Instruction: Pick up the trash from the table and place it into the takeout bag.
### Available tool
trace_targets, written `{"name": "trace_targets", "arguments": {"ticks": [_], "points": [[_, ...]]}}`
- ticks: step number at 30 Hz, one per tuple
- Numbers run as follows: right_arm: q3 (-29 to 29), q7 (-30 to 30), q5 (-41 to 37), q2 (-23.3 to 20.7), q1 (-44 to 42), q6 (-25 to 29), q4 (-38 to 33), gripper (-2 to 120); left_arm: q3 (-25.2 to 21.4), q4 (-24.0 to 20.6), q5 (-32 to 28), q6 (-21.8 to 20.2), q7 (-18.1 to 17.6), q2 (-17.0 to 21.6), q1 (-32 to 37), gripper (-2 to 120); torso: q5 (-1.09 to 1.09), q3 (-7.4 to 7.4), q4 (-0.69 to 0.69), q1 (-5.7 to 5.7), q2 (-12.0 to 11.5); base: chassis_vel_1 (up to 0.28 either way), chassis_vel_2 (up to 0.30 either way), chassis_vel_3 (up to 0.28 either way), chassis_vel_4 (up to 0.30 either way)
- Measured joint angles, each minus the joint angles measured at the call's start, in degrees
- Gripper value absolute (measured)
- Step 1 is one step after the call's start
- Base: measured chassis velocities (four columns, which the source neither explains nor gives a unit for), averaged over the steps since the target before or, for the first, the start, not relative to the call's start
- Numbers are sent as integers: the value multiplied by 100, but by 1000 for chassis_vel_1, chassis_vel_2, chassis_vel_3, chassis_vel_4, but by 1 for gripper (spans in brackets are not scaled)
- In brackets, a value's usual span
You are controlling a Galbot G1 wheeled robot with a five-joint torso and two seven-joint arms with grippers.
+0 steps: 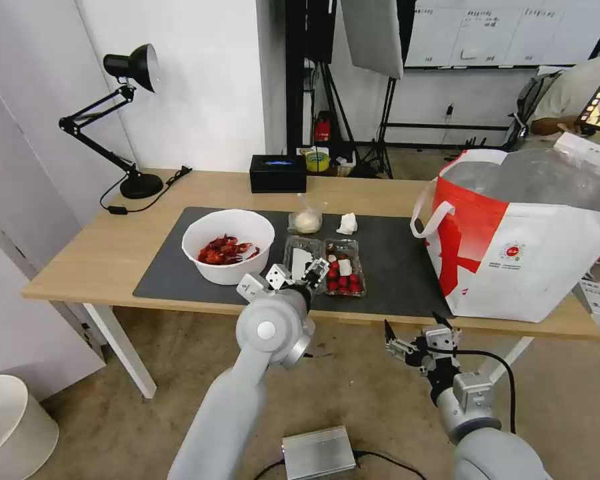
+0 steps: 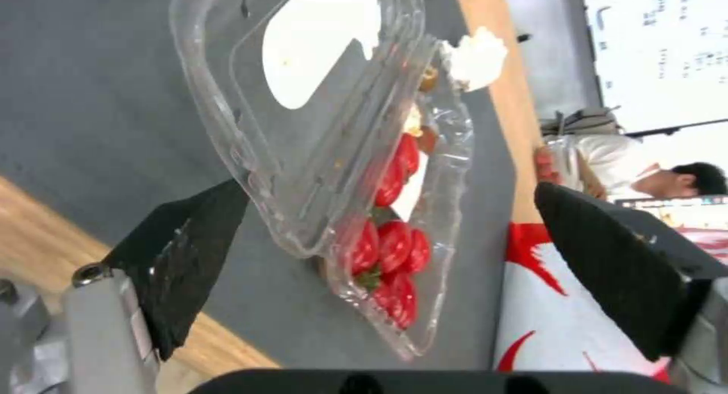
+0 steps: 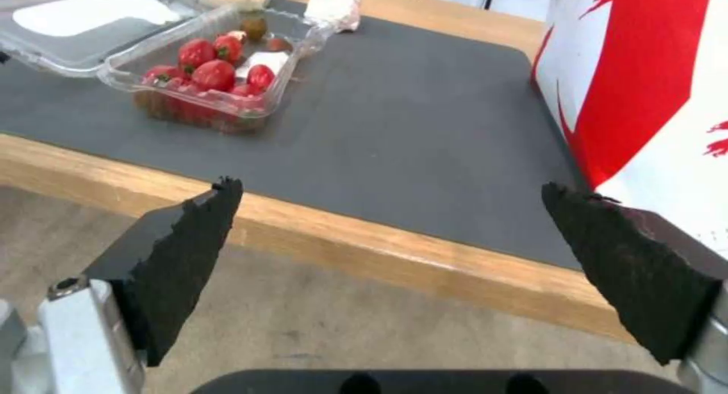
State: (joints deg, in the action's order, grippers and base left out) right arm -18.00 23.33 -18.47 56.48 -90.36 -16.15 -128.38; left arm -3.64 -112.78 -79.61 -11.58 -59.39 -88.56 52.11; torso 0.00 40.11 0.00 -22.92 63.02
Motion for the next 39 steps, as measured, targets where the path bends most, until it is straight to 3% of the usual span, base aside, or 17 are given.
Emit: {"name": "trace_targets", "arguments": {"ticks": [17, 39], "points": [[19, -13, 95, 75, -54, 18, -5, 100, 4, -199, 69, 188, 480, 84, 11, 100, 0, 0, 0, 0, 0, 0, 0, 0, 0], [36, -21, 181, 241, -38, 38, 52, 100, 243, -218, 9, 203, 610, 283, -227, 100, 0, 0, 0, 0, 0, 0, 0, 0, 0]]}}
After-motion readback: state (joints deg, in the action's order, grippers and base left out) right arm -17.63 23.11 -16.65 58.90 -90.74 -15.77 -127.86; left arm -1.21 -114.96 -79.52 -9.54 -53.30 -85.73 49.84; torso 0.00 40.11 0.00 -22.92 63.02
